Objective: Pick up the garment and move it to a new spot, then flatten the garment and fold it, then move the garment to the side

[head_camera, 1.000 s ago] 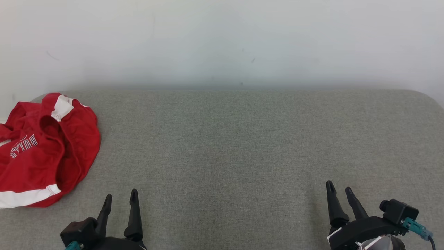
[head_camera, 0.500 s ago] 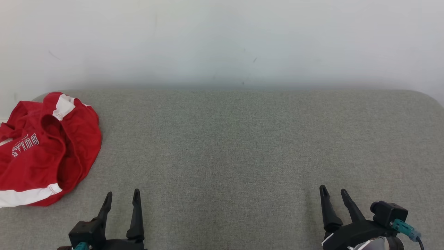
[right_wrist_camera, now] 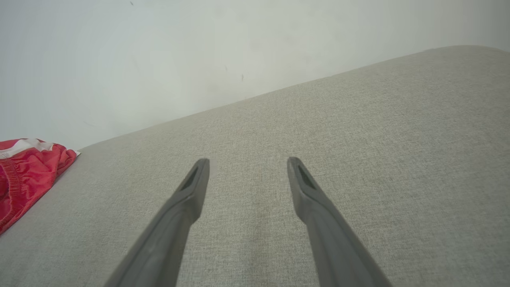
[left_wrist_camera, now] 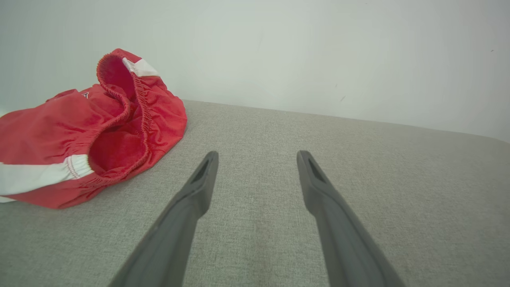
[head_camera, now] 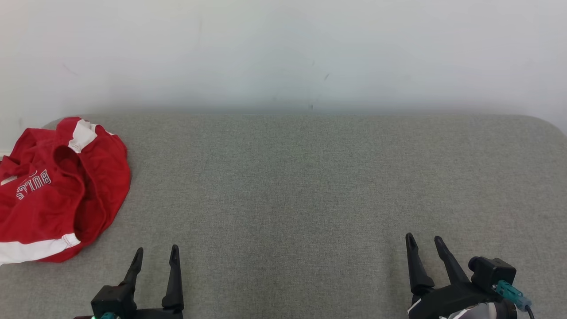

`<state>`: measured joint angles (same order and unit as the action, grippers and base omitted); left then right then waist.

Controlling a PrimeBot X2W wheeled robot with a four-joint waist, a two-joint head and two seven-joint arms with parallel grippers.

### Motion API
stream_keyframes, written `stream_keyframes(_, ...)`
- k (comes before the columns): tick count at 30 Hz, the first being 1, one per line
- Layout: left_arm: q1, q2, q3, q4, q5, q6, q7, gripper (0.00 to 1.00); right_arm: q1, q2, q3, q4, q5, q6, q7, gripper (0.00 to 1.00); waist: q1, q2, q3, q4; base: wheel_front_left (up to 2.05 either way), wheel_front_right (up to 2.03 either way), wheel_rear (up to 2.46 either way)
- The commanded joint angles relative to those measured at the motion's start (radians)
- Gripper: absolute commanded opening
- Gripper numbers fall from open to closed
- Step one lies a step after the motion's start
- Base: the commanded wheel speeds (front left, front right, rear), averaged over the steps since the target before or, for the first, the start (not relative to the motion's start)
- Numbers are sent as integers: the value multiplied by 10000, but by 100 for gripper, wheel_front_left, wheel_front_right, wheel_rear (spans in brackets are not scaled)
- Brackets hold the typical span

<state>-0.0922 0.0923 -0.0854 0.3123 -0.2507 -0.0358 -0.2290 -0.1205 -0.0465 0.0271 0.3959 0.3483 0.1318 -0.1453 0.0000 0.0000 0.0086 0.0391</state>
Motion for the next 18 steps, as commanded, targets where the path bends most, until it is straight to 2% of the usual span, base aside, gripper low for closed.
stream_keyframes(1, -107, -48, 54, -9, 64, -20, -98, 100, -31, -53, 45, -79, -163, -17, -90, 100, 0, 0, 2, 2, 0, 0, 0)
stream_keyframes(18, -7, -161, 253, 181, 849, -197, -353, 100, 179, -57, 213, -254, -958, -20, -530, 100, 0, 0, -23, 2, 0, 0, 0)
